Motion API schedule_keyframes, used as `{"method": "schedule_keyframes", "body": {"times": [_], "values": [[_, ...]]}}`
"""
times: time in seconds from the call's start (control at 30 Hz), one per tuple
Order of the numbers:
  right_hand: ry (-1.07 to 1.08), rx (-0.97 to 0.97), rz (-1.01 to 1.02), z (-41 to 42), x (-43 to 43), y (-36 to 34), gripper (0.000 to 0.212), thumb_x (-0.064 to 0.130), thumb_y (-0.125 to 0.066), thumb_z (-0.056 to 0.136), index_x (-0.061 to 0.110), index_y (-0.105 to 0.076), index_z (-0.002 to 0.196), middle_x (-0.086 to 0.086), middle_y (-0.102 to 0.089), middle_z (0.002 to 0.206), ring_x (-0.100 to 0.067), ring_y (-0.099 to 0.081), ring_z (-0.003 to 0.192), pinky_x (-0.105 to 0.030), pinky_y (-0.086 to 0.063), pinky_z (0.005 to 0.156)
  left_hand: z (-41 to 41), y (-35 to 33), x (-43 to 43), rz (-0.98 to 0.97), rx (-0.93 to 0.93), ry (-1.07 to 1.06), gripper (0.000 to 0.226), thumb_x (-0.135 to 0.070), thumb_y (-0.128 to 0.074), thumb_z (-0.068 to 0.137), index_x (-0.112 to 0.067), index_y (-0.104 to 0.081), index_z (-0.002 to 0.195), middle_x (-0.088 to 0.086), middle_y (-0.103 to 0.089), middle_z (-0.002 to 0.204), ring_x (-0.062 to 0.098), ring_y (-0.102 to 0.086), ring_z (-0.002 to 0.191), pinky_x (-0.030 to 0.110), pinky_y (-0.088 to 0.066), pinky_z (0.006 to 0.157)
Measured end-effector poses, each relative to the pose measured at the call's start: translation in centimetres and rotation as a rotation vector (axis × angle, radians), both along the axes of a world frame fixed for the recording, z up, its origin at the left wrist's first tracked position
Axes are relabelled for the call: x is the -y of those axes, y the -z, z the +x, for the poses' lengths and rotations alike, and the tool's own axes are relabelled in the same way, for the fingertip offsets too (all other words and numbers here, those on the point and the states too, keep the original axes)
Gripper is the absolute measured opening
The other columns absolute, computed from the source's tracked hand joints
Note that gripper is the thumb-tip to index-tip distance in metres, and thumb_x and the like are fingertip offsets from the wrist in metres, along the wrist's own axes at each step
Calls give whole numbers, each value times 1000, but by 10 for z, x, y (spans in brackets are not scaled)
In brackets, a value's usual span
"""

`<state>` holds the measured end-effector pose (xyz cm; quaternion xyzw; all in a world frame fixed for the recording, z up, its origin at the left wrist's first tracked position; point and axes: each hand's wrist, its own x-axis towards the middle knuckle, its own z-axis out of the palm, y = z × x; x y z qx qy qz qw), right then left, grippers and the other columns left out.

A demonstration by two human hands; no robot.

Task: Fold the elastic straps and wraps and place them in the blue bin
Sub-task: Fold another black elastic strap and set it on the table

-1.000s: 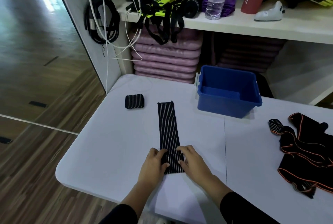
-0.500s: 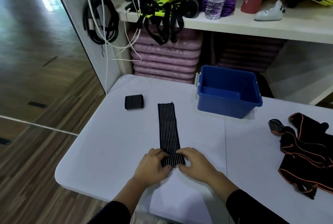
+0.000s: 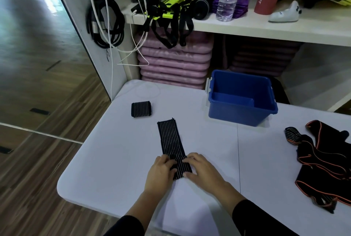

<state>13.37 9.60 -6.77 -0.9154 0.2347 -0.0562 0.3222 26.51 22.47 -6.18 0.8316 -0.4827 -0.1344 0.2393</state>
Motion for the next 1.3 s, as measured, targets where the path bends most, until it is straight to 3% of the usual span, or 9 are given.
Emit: {"method": "schedule_keyframes", "body": {"times": [0.1,0.17,0.43,0.6,0.73,0.9,1.03,1.17,1.3], "values": [[-106,-78,-53,-3,6,2,61,28,-71,77,22,-47,133,13,-38,139,-8,-40,120,-24,-38,99,0,3,-5,81,3,76,54,-45,-61,78,-22,-54,125,-6,-49,120,14,-47,110,26,-46,86],[-137,-49,-107,-1,8,4,53,14,-66,78,19,-50,129,9,-42,139,-13,-46,117,-27,-41,98,0,4,-5,109,43,88,55,-36,-63,75,-23,-51,127,-5,-47,122,15,-47,111,26,-47,87],[-21,-79,140,7,10,-12,30,30,-47,90,29,-47,120,2,-58,102,-10,-47,99,-27,-44,86,12,-8,-4,-3,-202,-27,41,-31,-54,81,-23,-54,121,1,-58,101,12,-50,92,20,-38,75],[84,-89,181,18,2,-12,29,29,-42,97,19,-46,123,10,-54,76,-5,-51,67,-34,-48,73,7,-7,4,-4,-201,-162,35,-29,-46,94,-17,-52,127,7,-58,101,18,-53,90,24,-44,75],[84,-17,3,18,2,-10,44,21,-53,93,25,-41,135,3,-47,122,-13,-48,109,-26,-46,89,7,-4,2,-26,-63,-177,38,-22,-54,91,-19,-50,128,3,-46,114,19,-52,102,24,-49,79],[-167,-69,-151,17,13,-6,54,34,-63,82,23,-48,133,7,-45,132,-12,-41,119,-27,-35,101,15,4,-10,26,34,48,51,-43,-63,79,-19,-56,123,-3,-48,123,16,-50,108,30,-51,83],[-198,-85,-173,22,17,-6,61,22,-68,74,22,-46,131,9,-47,130,-11,-43,117,-25,-34,98,16,2,-6,99,70,44,55,-30,-64,74,-23,-49,126,-3,-45,126,18,-50,106,30,-49,83],[-95,-28,-7,25,16,-10,49,24,-59,76,23,-52,125,8,-56,120,-6,-44,104,-21,-36,94,23,-5,-2,29,-130,-16,52,-31,-62,72,-21,-54,122,-4,-53,119,15,-49,108,21,-42,85],[20,-102,227,27,14,-18,15,34,-50,90,22,-54,98,2,-59,89,-13,-51,85,-31,-44,78,29,-12,-3,43,-396,-136,36,-40,-57,80,-19,-62,109,-3,-66,90,14,-59,84,25,-47,72]]}}
